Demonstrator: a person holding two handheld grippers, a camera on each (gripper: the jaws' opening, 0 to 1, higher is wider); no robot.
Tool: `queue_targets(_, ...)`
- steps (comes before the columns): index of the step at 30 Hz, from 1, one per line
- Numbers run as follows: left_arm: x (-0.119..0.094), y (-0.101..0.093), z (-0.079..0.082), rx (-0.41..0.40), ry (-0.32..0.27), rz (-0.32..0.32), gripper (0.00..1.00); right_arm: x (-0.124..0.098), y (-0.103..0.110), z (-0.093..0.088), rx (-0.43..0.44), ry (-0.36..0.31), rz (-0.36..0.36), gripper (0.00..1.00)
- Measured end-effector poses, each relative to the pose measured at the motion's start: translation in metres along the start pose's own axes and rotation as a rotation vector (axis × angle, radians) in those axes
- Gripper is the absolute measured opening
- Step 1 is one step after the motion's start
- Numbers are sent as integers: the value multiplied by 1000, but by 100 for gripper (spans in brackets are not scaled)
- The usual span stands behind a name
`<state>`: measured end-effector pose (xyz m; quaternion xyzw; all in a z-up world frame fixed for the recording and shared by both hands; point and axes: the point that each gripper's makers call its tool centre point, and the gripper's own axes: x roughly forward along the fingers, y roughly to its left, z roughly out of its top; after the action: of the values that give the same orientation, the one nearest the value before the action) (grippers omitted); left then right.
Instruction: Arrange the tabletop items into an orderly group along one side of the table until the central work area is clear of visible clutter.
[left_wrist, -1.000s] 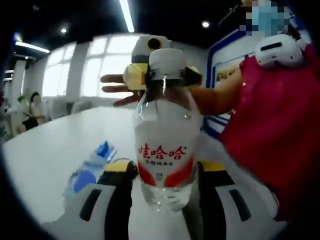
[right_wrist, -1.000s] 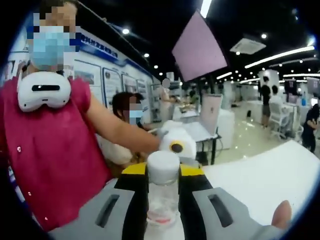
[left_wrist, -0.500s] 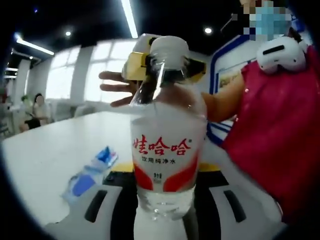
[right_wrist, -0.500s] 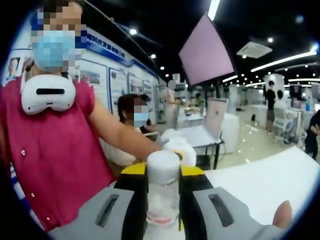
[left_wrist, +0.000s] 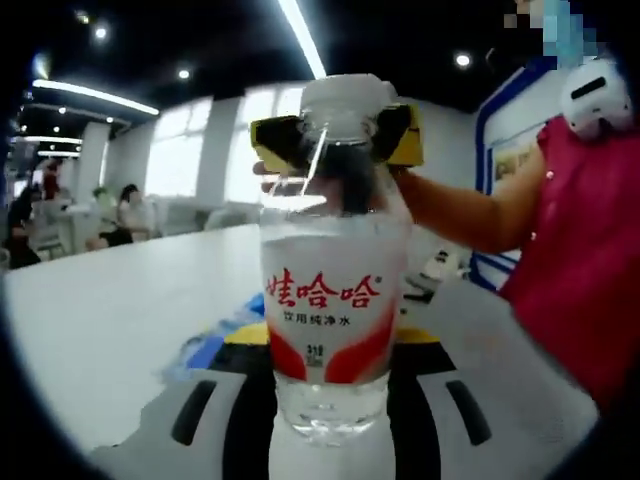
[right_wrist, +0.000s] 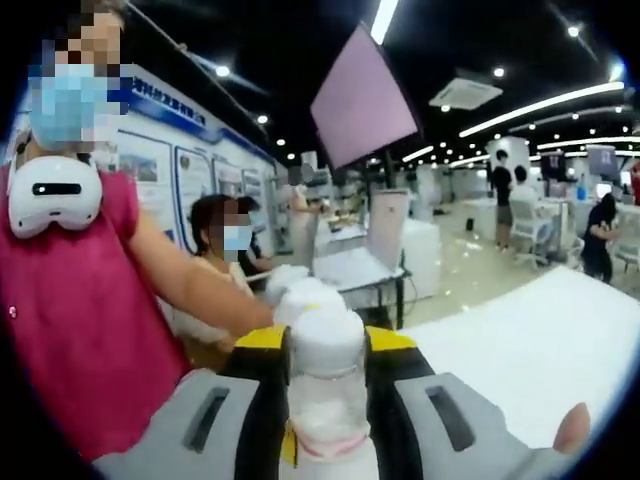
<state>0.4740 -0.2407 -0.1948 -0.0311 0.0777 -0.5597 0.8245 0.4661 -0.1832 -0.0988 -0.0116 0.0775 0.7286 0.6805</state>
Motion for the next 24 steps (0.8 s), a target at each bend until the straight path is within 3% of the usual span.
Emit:
queue_targets(2,-1,14,4,-16,-38,64,38,-1,-12,-9,27,-6,-81,36)
queue_targets(4,-1,21,1,20,-21,106,38,1,-16,-7,47,-48,-109,39)
queue_targets(7,1,33,1,-21,-47,179,38,2,-32,-15,43,-35,-227,43)
queue_targets(10,-4,57,8,-21,-91,320,38,2,-51,-31,14,7,-426,55)
queue_targets(11,-7,64,11,-11,-98,367,38,3,-52,-39,7,42,-455,53)
queue_targets(13,-11,78,15,16,-98,459,38,6,-56,-43,-13,42,-512,50)
queue_targets(15,-17,90,17,31,-94,552,38,10,-59,-40,-1,-1,-558,49)
queue_targets(17,-20,97,17,31,-90,603,39,13,-63,-38,13,-18,-592,46)
queue_targets(24,-23,103,16,53,-71,676,39,19,-80,-34,22,-46,-645,47)
